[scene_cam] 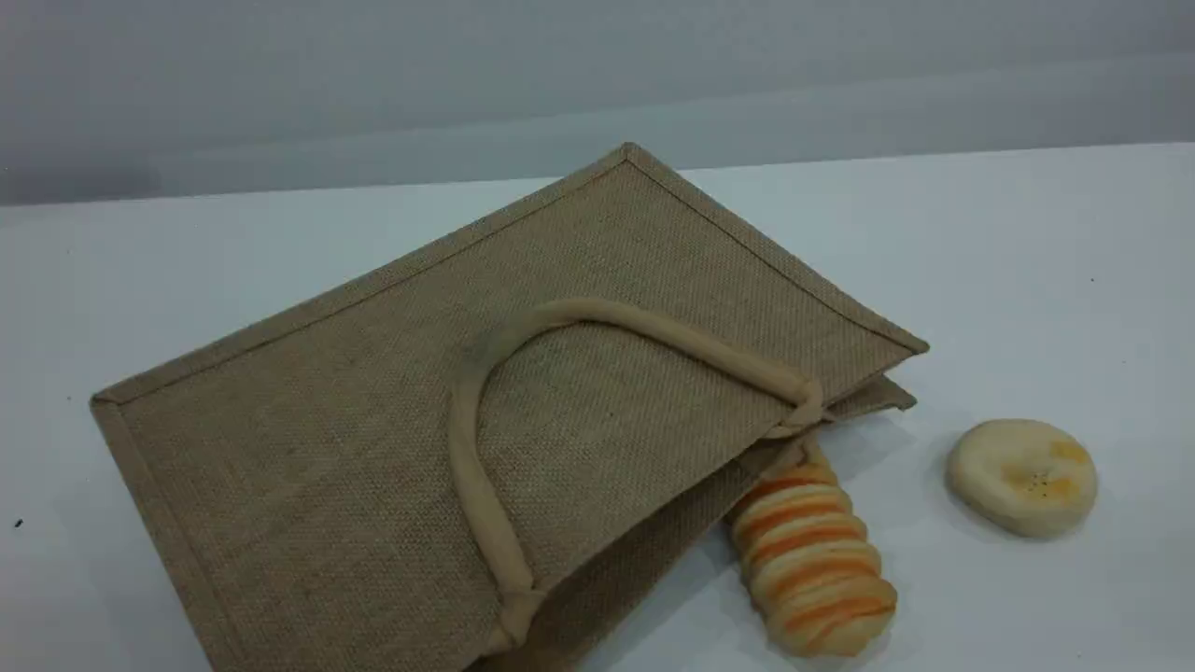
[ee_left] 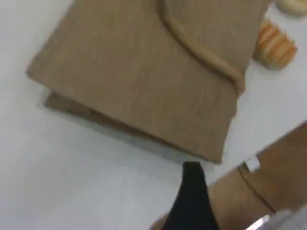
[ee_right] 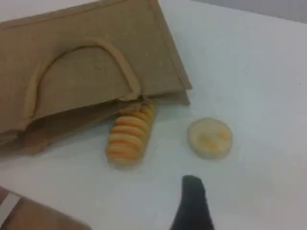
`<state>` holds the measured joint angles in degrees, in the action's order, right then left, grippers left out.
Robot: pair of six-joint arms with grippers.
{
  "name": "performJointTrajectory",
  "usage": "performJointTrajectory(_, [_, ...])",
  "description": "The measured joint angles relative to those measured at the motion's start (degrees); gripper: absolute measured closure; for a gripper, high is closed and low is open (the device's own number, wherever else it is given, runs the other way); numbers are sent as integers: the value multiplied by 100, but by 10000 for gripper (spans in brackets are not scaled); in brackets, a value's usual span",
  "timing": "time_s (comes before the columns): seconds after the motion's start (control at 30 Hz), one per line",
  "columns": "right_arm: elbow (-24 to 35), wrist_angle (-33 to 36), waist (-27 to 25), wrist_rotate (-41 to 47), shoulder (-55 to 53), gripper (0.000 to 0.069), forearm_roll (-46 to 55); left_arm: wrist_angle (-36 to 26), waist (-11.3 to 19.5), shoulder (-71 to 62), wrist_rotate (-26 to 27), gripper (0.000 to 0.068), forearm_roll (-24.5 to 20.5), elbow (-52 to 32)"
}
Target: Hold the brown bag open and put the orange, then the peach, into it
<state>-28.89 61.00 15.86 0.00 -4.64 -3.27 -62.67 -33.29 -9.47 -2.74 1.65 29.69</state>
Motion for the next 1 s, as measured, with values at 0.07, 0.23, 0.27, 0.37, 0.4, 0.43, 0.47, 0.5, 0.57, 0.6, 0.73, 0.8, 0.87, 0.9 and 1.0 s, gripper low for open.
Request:
performJointTrajectory(0.07, [0, 0, 0, 0, 0, 222, 0, 102, 0, 170, 22, 169, -131, -6])
performJointTrajectory(0.23, [0, 0, 0, 0, 0, 222, 0, 83, 0, 171, 67, 171, -307, -78])
performJointTrajectory(0.27, [0, 0, -40, 0, 0, 222, -6, 82, 0, 171, 95, 174, -308, -78])
performJointTrajectory(0.37, [0, 0, -354, 0, 0, 222, -6, 82, 0, 166, 191, 191, -289, -84])
performJointTrajectory(0.4, [0, 0, -514, 0, 0, 222, -6, 82, 0, 166, 191, 196, -284, -84])
performJointTrajectory(0.43, [0, 0, -692, 0, 12, 222, -6, 82, 0, 166, 191, 202, -284, -84])
performJointTrajectory(0.47, [0, 0, -840, 0, 56, 222, -6, 82, 0, 166, 191, 205, -279, -84])
performJointTrajectory(0.5, [0, 0, -1003, 0, 120, 222, -6, 82, 0, 166, 191, 209, -279, -84])
performJointTrajectory(0.57, [0, 0, -1286, 0, 303, 222, -6, 82, 0, 161, 191, 213, -279, -84])
performJointTrajectory(0.6, [0, 10, -1379, 0, 413, 222, -6, 82, 0, 161, 191, 213, -279, -84])
performJointTrajectory(0.73, [-5, 14, -1541, 0, 471, 222, -6, 82, 0, 161, 191, 214, -273, -84])
performJointTrajectory(0.8, [-5, 14, -1519, 0, 471, 222, -6, 82, 0, 161, 191, 214, -273, -84])
performJointTrajectory(0.87, [-5, 14, -1519, 0, 471, 222, -6, 82, 0, 161, 191, 214, -273, -84])
performJointTrajectory(0.9, [-5, 14, -1519, 0, 466, 222, 0, 82, 7, 161, 191, 214, -273, -84])
performJointTrajectory(1.0, [-5, 14, -1516, 0, 464, 222, 0, 82, 238, 166, 185, 214, -273, -84])
